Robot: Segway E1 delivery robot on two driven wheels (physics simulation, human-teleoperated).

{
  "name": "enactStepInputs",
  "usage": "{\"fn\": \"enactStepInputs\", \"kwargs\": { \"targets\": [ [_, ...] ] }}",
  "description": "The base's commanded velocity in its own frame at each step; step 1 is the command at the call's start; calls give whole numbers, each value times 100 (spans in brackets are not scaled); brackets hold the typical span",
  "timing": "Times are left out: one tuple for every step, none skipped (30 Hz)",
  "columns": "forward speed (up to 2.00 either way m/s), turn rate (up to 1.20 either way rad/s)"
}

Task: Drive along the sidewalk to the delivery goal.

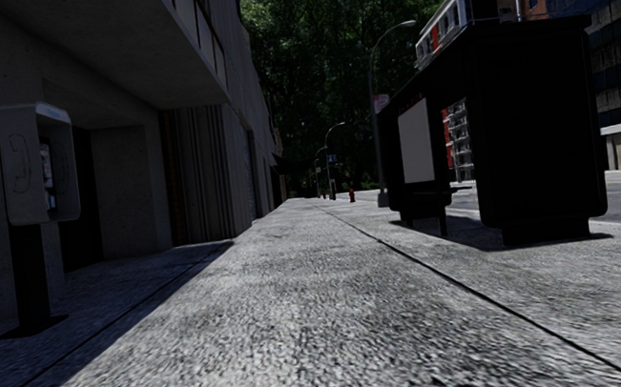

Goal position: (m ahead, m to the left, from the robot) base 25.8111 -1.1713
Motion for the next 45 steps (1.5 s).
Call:
{"fn": "enactStepInputs", "kwargs": {
  "targets": [
    [200,0],
    [200,0],
    [200,0],
    [200,0],
    [200,0],
    [200,0],
    [200,0],
    [200,0],
    [200,0],
    [200,0],
    [200,0],
    [200,0],
    [200,0],
    [200,0],
    [200,0],
    [200,0],
    [200,0],
    [200,0],
    [200,0],
    [200,0],
    [200,0],
    [200,0],
    [200,0],
    [200,0],
    [200,0],
    [200,0],
    [200,0],
    [200,0],
    [200,0],
    [200,0],
    [200,0],
    [200,0],
    [200,0],
    [200,0],
    [200,0],
    [200,0],
    [200,0],
    [200,0],
    [200,0],
    [200,0],
    [200,0],
    [200,0],
    [200,0],
    [200,0],
    [200,0]
  ]
}}
